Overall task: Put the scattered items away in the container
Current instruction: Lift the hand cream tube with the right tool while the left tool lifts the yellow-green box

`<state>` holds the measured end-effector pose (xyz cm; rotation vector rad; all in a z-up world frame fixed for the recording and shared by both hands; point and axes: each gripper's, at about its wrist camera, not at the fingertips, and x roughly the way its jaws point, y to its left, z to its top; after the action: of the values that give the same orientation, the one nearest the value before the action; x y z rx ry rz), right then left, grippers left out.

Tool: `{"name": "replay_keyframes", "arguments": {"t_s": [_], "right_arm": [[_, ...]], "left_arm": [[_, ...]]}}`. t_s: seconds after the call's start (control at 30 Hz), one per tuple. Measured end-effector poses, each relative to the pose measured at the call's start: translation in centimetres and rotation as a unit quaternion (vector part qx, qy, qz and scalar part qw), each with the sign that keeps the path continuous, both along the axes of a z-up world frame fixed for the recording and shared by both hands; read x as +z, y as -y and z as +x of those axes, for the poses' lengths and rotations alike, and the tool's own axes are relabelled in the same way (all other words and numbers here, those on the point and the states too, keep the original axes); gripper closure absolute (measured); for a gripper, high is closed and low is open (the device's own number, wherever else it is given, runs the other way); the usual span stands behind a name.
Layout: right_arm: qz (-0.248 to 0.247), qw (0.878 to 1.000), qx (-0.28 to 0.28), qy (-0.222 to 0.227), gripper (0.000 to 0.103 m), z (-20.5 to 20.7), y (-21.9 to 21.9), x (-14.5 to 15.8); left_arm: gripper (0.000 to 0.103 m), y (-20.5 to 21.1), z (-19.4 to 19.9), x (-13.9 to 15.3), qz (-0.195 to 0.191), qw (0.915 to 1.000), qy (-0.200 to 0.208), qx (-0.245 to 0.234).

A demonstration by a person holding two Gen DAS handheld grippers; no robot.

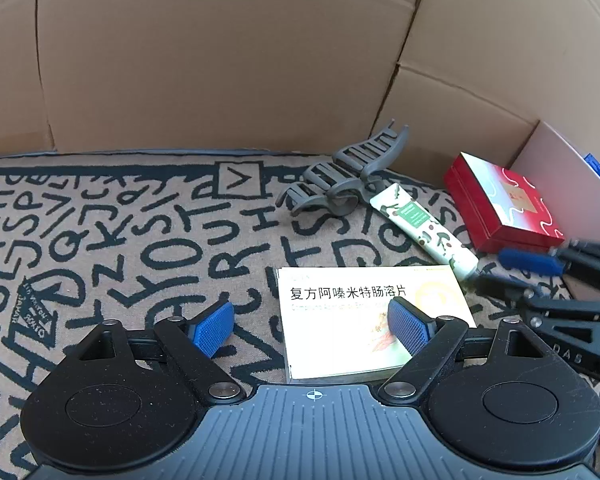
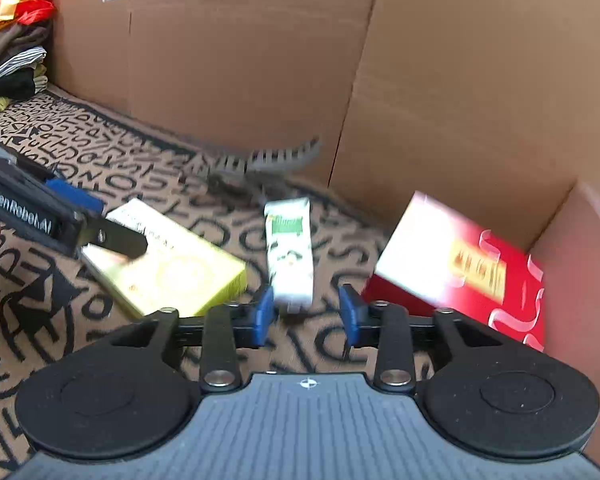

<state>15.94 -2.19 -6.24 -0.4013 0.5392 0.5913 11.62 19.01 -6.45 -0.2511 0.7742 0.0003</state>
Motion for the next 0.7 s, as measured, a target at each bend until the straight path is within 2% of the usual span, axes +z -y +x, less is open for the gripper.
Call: {"name": "replay_keyframes", "arguments": {"t_s": [0.13,0.27,0.33,0.43,0.5,0.7], "right_arm": [[-0.01,1.0,0.0,0.019,0.051,0.6,-0.4,0.2],[0.01,1.0,-0.012,-0.027,0.051,3.4,-2.6,-2.0],[0.031,0.999,-0.019,-0.033,0.051,3.9,-2.5,-2.6],[0.055,0.997,-0.023,-0.045,0.055,4.0,-1.9,-2.9],[0.064,0.996,-0.016,-0.06,0.069,3.8,-1.6,-2.8],[0.039,0.998,-0.013,-0.057,0.07,1.5,-0.9,-2.8]], "left_arm": [[0.012,-0.1,-0.1,0.1,-0.002,1.0,0.004,-0.002],[0.011,-0.1,-0.2,0.1,-0.003,1.0,0.007,-0.007],[0.011,0.0,-0.1,-0.1,0.0,0.9999,0.003,-0.01],[0.008,0.1,-0.1,-0.3,0.004,0.9999,0.003,-0.011],[0.008,0.1,0.0,-0.4,0.002,0.9999,0.003,-0.014],[0.014,0.8,-0.2,-0.4,0.008,0.9991,0.009,-0.041]]}}
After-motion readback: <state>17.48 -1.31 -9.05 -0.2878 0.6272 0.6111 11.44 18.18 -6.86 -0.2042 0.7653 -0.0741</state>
